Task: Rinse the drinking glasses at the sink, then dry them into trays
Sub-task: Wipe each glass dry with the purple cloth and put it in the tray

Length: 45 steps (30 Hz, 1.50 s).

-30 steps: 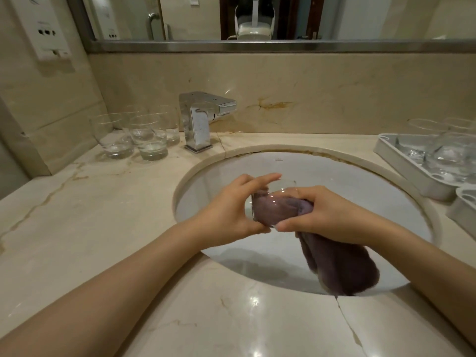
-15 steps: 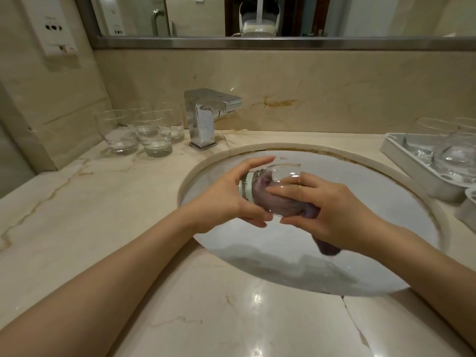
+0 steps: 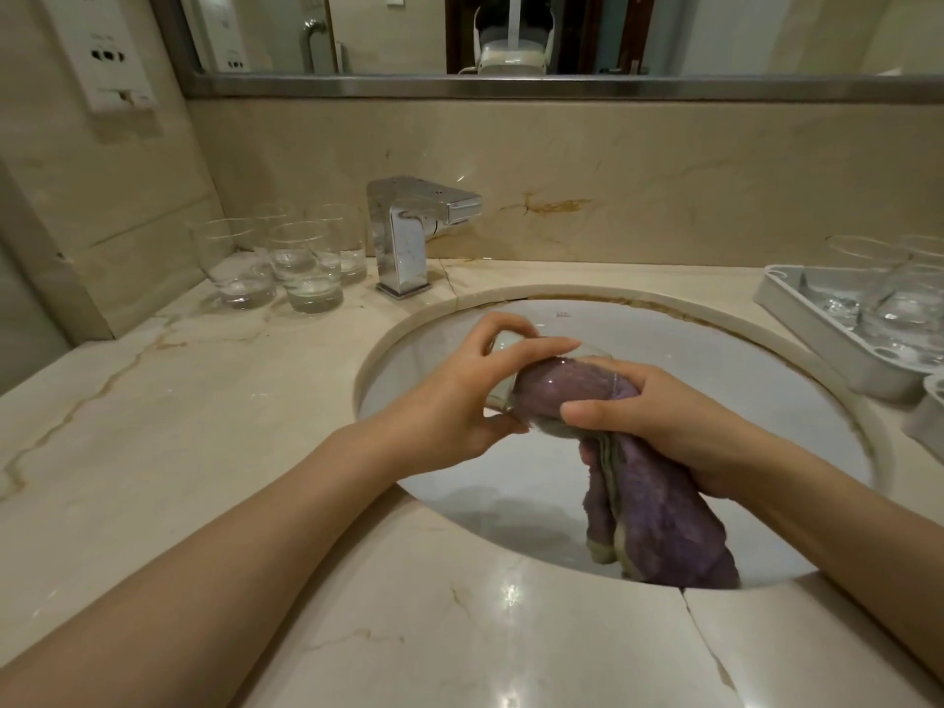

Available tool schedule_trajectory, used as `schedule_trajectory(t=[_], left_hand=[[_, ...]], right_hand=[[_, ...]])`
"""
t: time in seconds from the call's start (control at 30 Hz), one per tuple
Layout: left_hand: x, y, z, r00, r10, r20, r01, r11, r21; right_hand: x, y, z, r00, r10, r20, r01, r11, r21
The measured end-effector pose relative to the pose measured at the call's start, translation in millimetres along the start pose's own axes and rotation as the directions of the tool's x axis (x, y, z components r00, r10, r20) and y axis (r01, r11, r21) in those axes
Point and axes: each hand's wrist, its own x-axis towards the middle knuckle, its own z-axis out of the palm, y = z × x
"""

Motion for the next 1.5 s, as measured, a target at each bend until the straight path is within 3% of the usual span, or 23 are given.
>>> schedule_trajectory(t=[0.1,0.17,0.23,0.27,0.3,0.4,0.47,0.63,0.73,0.8,0.87,0.93,1.03,1.07,1.13,1.2,1.27,1.37,1.5], left_hand=[[2.5,4.5,-1.6,0.997,-0.057,-0.048,0.052,0.993,-0.106],[3.5,12.5,-6.1,0.967,-0.253,0.016,0.247,0.927,-0.283],[3.4,18.2,-8.0,0.903,-0.4,0.159,0.426,0.777,-0.463],[3.6,19.1,-7.7,0.877,-0.426,0.223,0.476,0.702,-0.529],[4.1,19.0,-7.9,0.857,-0.438,0.272,0.51,0.638,-0.578],[5.6,17.3,-13.9,0.829,-0.431,0.355,0.55,0.518,-0.655],[6.2,17.4,-14.5,0.841,-0.416,0.346,0.535,0.542,-0.648],[4.9,19.5,-2.2,0.88,-0.418,0.226,0.472,0.714,-0.516],[1.6,12.1,0.5,0.937,-0.325,0.131,0.349,0.898,-0.267],[-0.3,7.5,1.8,0.967,-0.232,0.101,0.243,0.964,-0.107],[-0.9,4.7,2.4,0.985,-0.154,0.078,0.155,0.988,0.002],[0.2,4.7,0.3,0.99,-0.137,0.036,0.136,0.99,0.024],[3.3,11.2,-6.5,0.979,-0.204,0.004,0.202,0.97,-0.133],[4.2,14.8,-9.3,0.968,-0.251,0.023,0.25,0.942,-0.224],[4.9,21.1,-13.5,0.929,-0.349,0.123,0.367,0.83,-0.42],[4.4,22.8,-14.6,0.895,-0.388,0.221,0.444,0.719,-0.535],[4.0,21.7,-15.3,0.876,-0.39,0.282,0.479,0.643,-0.597],[4.3,20.3,-13.3,0.867,-0.395,0.306,0.497,0.619,-0.609],[4.1,21.4,-4.9,0.878,-0.401,0.261,0.476,0.684,-0.552]], right_hand=[[1.6,0.5,2.7,0.998,-0.054,-0.029,0.052,0.997,-0.057],[1.8,7.8,4.2,0.968,-0.228,-0.105,0.178,0.919,-0.353],[3.1,15.6,-1.8,0.896,-0.442,0.038,0.301,0.543,-0.784],[4.4,20.2,-7.4,0.867,-0.48,0.137,0.332,0.35,-0.876],[5.4,22.1,-11.8,0.853,-0.483,0.196,0.341,0.233,-0.911],[5.3,21.1,-11.9,0.826,-0.518,0.224,0.35,0.159,-0.923],[5.0,24.2,-9.5,0.82,-0.532,0.213,0.36,0.188,-0.914],[5.0,13.3,-3.8,0.945,-0.327,-0.004,0.227,0.666,-0.711],[4.0,5.7,1.6,0.987,-0.14,-0.078,0.1,0.917,-0.386],[3.1,2.9,3.8,0.997,-0.003,-0.082,-0.011,0.984,-0.176],[1.8,1.2,3.6,0.995,0.077,-0.069,-0.081,0.995,-0.053],[1.1,0.2,5.4,0.996,0.041,-0.074,-0.045,0.998,-0.044],[1.1,6.6,8.8,0.982,-0.147,-0.121,0.114,0.962,-0.248],[0.9,9.0,8.1,0.959,-0.253,-0.127,0.181,0.892,-0.414],[1.9,13.5,0.5,0.891,-0.455,0.002,0.291,0.566,-0.771],[3.3,17.8,-9.0,0.844,-0.507,0.175,0.353,0.279,-0.893],[3.8,17.9,-11.1,0.827,-0.517,0.221,0.366,0.196,-0.91],[3.6,20.5,-9.1,0.84,-0.504,0.202,0.356,0.229,-0.906],[3.4,15.6,-5.1,0.934,-0.356,0.03,0.226,0.525,-0.821]])
